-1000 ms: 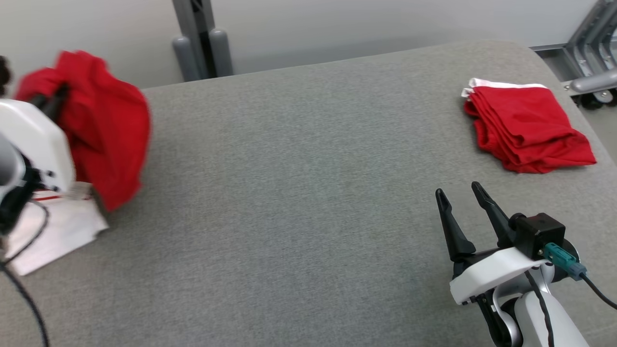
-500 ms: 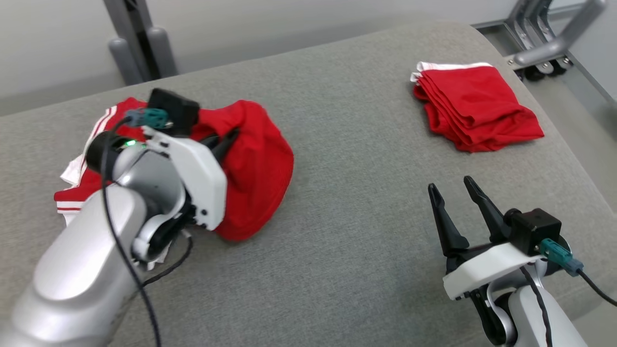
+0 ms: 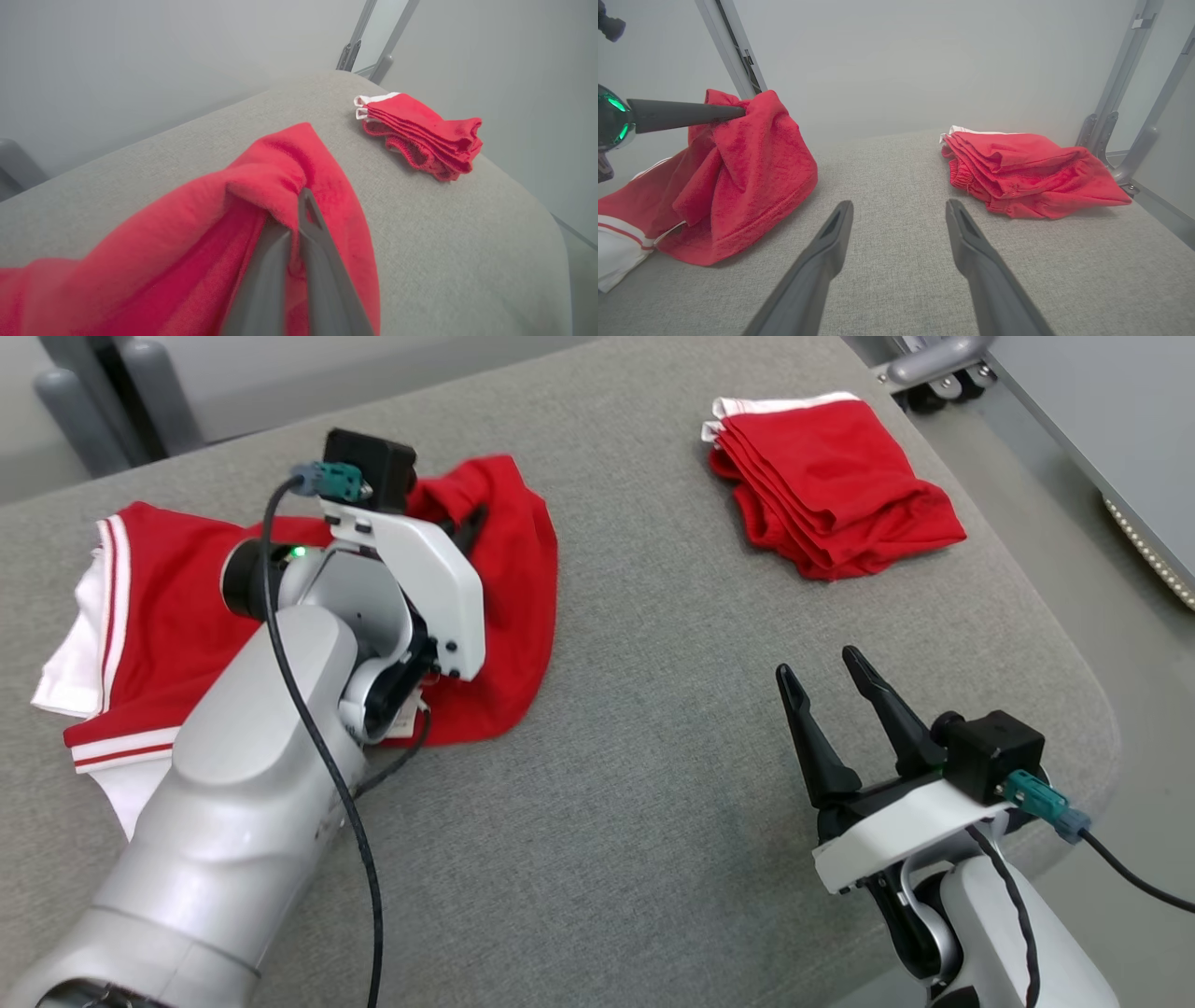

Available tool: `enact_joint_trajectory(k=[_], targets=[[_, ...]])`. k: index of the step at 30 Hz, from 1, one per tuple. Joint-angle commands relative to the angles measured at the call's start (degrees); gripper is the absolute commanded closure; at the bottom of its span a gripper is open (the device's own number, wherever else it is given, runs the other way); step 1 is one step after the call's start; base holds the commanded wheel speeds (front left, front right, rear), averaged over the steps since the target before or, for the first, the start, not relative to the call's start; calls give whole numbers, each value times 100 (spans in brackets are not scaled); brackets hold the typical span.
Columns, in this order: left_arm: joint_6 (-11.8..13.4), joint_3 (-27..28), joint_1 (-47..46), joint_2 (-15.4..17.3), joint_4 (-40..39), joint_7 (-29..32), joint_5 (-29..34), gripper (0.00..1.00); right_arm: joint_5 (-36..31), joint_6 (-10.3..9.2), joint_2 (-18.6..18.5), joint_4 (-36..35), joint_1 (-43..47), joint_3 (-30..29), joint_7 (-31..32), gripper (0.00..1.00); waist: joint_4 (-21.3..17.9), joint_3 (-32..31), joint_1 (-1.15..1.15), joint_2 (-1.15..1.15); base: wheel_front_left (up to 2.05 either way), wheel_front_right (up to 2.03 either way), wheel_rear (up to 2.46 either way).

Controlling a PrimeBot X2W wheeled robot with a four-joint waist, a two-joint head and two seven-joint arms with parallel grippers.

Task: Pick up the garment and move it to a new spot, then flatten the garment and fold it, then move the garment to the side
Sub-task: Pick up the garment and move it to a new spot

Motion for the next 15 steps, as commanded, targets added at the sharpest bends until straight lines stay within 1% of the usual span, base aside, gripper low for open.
enact_joint_trajectory(k=[1, 2, 3, 4, 5, 7, 10, 15], targets=[[48, 71, -204, -30, 156, -179, 39, 100, 63, -1, -26, 34, -84, 25, -56, 0, -92, 98, 0, 0, 0, 0, 0], [61, 95, -283, -76, 336, -332, 62, 98, 85, -1, -26, 61, -110, 54, -79, 0, -112, 124, 0, 0, 0, 0, 0], [81, 108, -351, -130, 520, -500, 92, 54, 102, -1, -28, 93, -135, 78, -99, 0, -126, 147, 0, 0, 0, 0, 0], [83, 108, -411, -183, 699, -651, 123, 5, 120, -1, -28, 122, -160, 104, -107, 0, -134, 162, 0, 0, 0, 0, 0], [90, 103, -477, -225, 859, -798, 155, 0, 146, -1, -26, 153, -183, 135, -132, 0, -139, 175, 0, 0, 0, 0, 0], [39, 83, -615, -293, 1147, -1036, 180, 0, 170, -1, -27, 221, -222, 170, -148, 0, -127, 193, 0, 0, 0, 0, 0], [-113, 40, -710, -388, 1501, -1272, 162, 0, 178, -1, -27, 300, -223, 145, -201, 0, -29, 189, 0, 0, 0, 0, 0], [-345, 1, -698, -516, 1783, -1689, 69, 0, 1, -1, -30, 448, -115, -50, -228, 0, 316, 44, 0, 0, 0, 0, 0]])
